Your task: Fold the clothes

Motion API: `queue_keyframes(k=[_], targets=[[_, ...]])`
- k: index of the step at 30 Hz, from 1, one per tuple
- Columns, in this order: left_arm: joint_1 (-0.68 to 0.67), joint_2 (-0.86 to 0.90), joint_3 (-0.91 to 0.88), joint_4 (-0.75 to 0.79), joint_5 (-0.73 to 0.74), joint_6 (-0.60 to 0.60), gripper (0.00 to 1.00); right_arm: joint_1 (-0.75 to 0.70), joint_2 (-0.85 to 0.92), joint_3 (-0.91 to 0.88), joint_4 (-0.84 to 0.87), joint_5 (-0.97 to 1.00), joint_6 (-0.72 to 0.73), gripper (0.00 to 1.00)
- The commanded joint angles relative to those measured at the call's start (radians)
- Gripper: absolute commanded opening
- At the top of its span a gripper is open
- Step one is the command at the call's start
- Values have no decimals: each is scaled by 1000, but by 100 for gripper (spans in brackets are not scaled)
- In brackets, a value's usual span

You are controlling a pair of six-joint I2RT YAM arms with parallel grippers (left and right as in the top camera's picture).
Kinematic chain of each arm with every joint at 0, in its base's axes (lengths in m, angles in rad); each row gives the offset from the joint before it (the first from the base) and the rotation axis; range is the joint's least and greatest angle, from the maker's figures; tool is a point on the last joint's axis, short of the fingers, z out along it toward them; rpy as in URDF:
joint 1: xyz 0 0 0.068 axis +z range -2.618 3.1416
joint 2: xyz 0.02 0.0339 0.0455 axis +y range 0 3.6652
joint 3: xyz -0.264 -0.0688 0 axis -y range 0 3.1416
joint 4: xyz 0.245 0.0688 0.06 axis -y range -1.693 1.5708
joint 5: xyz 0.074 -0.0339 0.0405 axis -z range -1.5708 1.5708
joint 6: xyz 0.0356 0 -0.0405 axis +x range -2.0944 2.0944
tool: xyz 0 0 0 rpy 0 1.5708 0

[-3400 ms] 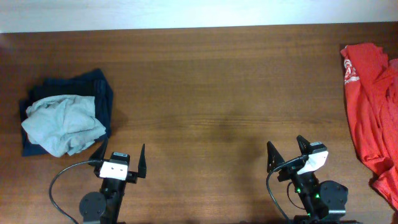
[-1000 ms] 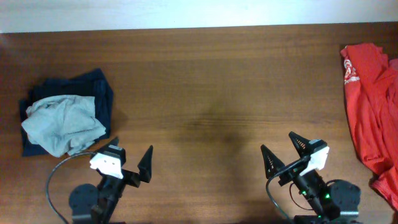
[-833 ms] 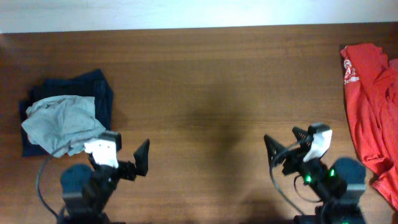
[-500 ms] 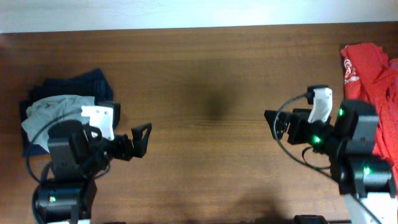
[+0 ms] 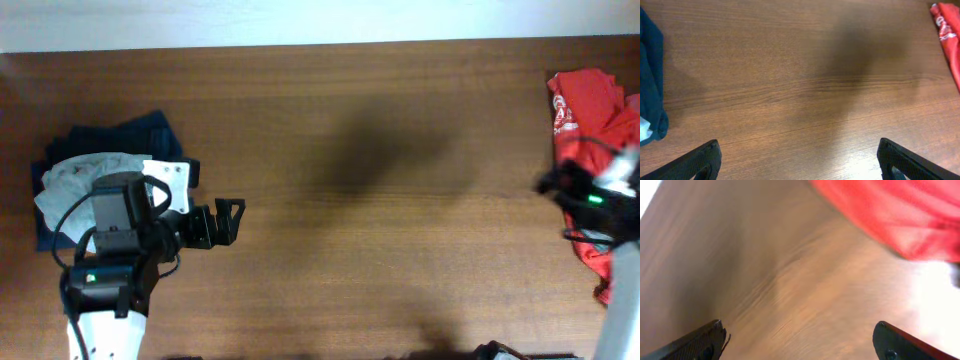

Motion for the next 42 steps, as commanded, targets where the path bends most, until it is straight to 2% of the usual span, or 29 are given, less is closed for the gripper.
queue_keyframes(k=[1,6,13,25,32,37,42], targets=[[-3,23,16,13,-13,-2,99,-173,47,22,-12,42,83,97],[-3,35,16,16,-13,-1,99,-251,145,22,-12,46,101,97],[-3,35,16,0,-13,28,99,-288,282,22,38,233,188,97],[-3,35,16,-35,-13,28,99,-591,290,22,36,188,187,98],[-3,35,16,-39,-13,28,99,-669,291,22,89,190,185,97],[-3,35,16,-40,-13,29,99,-708,307,22,129,192,183,88],[-3,35,16,-40,-13,43,99,-708,356,22,175,208,162,88]])
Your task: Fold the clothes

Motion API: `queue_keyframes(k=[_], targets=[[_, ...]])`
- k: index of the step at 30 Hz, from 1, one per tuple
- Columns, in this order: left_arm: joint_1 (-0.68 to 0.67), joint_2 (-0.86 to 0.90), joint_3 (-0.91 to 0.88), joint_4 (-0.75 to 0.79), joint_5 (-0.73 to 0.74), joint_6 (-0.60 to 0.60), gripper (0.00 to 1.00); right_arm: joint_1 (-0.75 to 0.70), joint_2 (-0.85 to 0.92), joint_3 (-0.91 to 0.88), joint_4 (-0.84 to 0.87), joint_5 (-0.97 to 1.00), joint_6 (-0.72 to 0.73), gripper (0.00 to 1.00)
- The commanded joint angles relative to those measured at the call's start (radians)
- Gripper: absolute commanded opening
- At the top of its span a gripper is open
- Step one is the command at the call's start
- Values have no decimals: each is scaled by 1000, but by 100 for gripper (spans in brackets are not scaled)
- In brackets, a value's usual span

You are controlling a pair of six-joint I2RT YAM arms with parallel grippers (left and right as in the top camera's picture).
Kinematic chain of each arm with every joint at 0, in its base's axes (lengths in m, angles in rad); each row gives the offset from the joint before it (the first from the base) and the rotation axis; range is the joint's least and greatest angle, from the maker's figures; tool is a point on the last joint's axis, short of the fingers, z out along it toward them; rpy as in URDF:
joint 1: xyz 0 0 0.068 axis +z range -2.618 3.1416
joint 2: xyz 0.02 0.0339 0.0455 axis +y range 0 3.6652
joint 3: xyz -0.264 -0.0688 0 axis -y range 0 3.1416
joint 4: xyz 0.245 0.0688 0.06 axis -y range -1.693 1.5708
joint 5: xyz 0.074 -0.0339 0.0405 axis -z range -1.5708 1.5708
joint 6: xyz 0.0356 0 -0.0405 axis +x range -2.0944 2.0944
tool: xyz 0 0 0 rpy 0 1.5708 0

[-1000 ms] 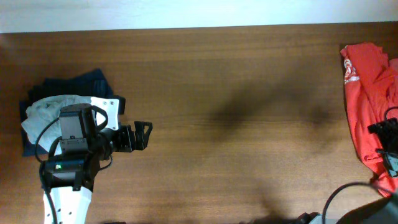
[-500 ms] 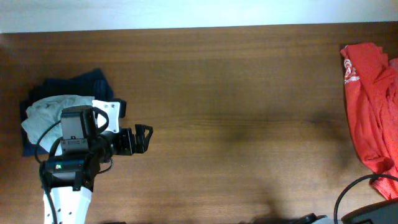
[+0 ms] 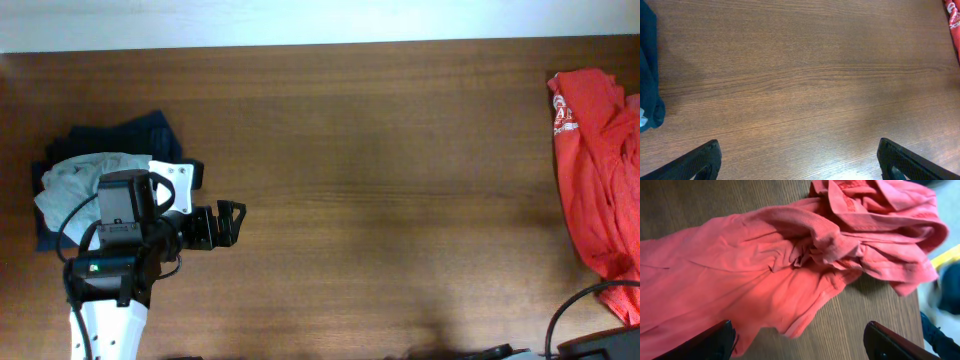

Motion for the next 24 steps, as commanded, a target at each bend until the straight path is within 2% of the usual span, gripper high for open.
queue_keyframes(k=[1,6,16,24], targets=[[-3,2,16,-1,-7,26,99,-3,40,19,26,24,-15,88],[-3,2,16,-1,-7,26,99,-6,82,19,59,91,-14,88],[-3,2,16,-6,-15,53,99,-87,121,19,63,87,-19,89],[-3,3,16,-5,-15,64,99,-95,122,19,93,110,-76,88]])
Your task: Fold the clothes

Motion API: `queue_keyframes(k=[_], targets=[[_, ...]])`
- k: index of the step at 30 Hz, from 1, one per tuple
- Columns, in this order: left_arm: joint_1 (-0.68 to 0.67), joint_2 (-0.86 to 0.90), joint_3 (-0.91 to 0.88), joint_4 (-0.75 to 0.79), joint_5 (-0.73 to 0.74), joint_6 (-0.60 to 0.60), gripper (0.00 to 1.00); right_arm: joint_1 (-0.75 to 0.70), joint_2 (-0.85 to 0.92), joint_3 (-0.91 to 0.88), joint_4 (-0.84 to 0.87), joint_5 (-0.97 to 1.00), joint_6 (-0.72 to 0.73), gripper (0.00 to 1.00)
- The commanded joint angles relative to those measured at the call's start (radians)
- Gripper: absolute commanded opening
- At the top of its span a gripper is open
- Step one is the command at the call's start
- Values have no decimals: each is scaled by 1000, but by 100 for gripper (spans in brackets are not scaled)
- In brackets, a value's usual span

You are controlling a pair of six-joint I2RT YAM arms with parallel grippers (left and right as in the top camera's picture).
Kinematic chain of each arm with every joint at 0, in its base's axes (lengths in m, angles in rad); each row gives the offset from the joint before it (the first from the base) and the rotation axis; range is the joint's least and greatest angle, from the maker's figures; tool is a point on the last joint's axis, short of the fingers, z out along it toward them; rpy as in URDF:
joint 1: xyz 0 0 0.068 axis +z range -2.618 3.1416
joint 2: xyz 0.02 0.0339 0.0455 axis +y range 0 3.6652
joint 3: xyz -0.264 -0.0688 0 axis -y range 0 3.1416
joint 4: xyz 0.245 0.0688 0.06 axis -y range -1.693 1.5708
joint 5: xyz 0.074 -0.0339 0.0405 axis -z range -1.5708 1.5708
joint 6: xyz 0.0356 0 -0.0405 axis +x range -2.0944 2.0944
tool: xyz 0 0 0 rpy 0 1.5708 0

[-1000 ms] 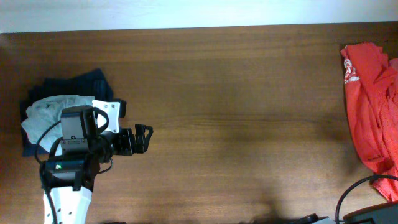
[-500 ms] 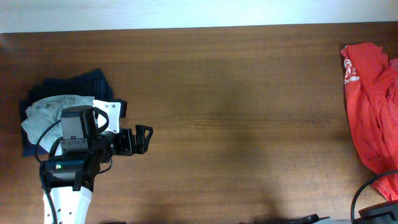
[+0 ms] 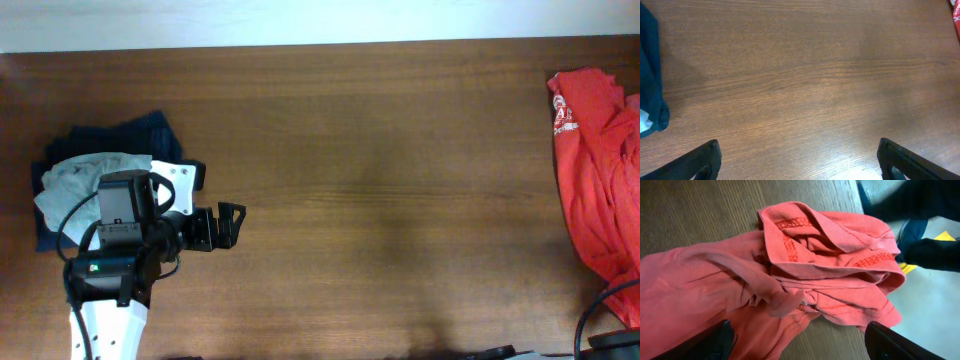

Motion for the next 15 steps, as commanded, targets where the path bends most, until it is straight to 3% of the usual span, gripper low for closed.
queue_keyframes(k=[1,11,12,15], targets=[[-3,3,16,0,-11,23,99,-1,13,19,30,35,-24,88],[-3,3,16,0,-11,23,99,1,114,18,70,-35,-23,67],[-3,3,16,0,-10,23,99,0,117,19,83,-71,-35,49],[-3,3,16,0,-5,23,99,2,94,19,131,-230,-127,21]])
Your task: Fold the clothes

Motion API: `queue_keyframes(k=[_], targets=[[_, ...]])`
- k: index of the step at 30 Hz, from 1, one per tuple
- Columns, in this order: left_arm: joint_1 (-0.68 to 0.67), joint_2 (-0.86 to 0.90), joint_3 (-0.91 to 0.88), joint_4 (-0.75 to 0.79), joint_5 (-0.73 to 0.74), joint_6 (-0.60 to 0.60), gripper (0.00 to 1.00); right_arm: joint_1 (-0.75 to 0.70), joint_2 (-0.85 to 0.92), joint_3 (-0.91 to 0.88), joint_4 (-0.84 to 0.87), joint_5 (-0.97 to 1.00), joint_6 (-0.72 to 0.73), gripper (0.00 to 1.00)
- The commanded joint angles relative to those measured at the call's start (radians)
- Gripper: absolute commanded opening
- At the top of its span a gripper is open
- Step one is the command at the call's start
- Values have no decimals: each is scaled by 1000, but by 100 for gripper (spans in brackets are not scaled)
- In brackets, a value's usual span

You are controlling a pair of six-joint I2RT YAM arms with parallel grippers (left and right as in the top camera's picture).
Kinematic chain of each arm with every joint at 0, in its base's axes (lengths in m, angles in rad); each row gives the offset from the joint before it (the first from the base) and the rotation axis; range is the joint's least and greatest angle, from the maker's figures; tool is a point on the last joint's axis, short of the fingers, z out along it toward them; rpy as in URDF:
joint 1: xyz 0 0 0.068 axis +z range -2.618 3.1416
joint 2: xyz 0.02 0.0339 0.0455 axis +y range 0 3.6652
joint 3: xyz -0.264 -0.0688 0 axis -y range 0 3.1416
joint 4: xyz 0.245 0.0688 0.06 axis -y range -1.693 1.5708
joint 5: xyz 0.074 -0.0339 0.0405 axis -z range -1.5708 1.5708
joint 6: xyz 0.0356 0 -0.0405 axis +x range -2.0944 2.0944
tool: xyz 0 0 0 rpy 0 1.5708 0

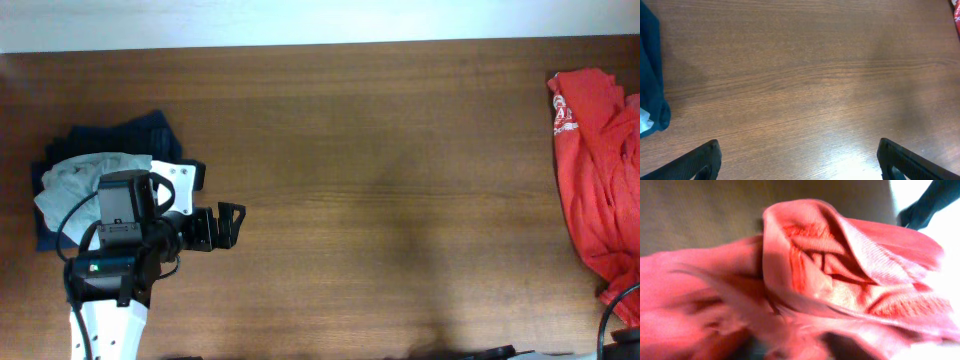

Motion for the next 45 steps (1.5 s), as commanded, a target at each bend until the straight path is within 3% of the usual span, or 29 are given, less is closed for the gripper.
queue_keyframes(k=[1,3,7,10,19,23,28,32,39,45], targets=[[-3,3,16,0,0,23,99,3,-31,19,42,-226,-83,16],[-3,3,16,3,0,23,99,10,-64,19,61,-371,-84,5],[-3,3,16,4,0,23,99,82,-160,19,88,-567,-30,4],[-3,3,16,16,0,23,99,252,-284,20,119,-660,34,4],[-3,3,16,62,0,23,99,705,-582,20,163,-751,-35,4],[-3,3,16,79,0,23,99,827,-681,20,146,-578,-54,4],[-3,3,16,67,0,23,99,746,-764,20,34,-108,-5,4],[-3,3,16,68,0,23,99,682,-758,21,16,85,98,4],[-3,3,16,66,0,23,99,600,-726,48,75,35,164,4],[-3,3,16,69,0,23,99,653,-702,63,113,-351,47,4]])
